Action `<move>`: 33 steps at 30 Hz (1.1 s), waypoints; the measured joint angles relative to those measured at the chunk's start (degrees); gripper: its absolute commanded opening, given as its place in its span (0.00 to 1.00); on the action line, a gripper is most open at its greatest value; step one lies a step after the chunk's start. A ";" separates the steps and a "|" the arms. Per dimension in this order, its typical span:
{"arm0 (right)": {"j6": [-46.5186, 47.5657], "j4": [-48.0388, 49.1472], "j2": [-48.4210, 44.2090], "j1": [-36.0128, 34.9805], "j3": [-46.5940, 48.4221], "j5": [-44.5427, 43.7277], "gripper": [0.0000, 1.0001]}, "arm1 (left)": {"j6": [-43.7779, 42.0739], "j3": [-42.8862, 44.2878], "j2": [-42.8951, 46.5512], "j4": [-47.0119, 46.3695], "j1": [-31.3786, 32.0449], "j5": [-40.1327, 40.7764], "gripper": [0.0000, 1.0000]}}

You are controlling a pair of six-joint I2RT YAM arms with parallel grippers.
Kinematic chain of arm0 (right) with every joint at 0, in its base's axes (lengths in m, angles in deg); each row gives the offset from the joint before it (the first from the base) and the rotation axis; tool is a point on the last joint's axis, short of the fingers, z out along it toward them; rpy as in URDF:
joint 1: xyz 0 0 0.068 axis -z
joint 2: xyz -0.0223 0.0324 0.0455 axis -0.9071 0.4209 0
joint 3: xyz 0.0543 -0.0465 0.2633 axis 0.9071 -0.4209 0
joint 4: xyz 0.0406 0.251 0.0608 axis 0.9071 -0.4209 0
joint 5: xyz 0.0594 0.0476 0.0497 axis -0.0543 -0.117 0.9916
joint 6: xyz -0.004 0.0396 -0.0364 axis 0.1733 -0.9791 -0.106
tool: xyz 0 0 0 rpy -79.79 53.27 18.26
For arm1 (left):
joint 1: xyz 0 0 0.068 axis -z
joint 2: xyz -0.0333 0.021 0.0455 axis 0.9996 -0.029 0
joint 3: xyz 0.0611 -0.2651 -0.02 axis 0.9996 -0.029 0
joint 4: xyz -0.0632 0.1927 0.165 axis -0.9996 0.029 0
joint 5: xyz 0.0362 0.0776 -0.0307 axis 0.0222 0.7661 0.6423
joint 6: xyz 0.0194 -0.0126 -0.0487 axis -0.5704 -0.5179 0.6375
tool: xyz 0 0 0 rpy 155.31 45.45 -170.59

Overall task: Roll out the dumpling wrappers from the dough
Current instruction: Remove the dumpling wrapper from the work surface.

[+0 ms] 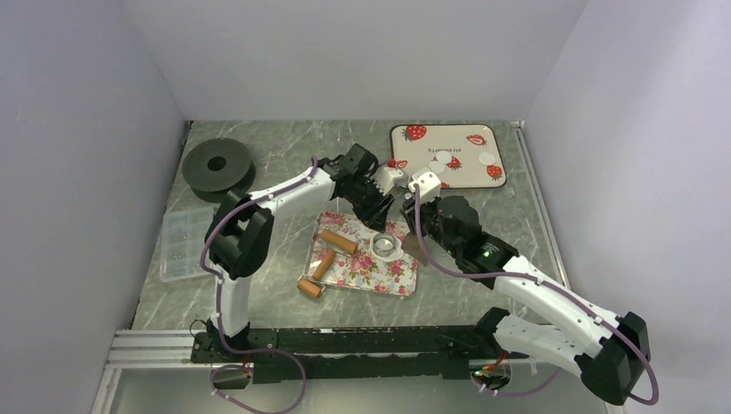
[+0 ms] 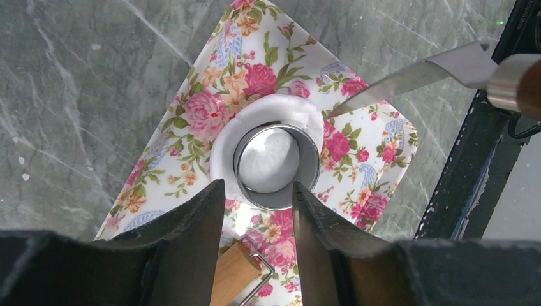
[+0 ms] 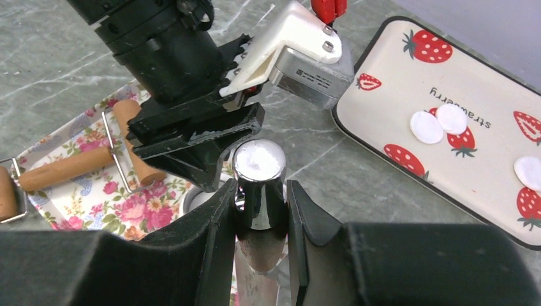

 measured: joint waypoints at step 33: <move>-1.40 3.56 4.98 -3.87 -0.79 -0.76 0.00 | 0.61 -3.02 -2.62 -2.84 1.62 -1.20 0.25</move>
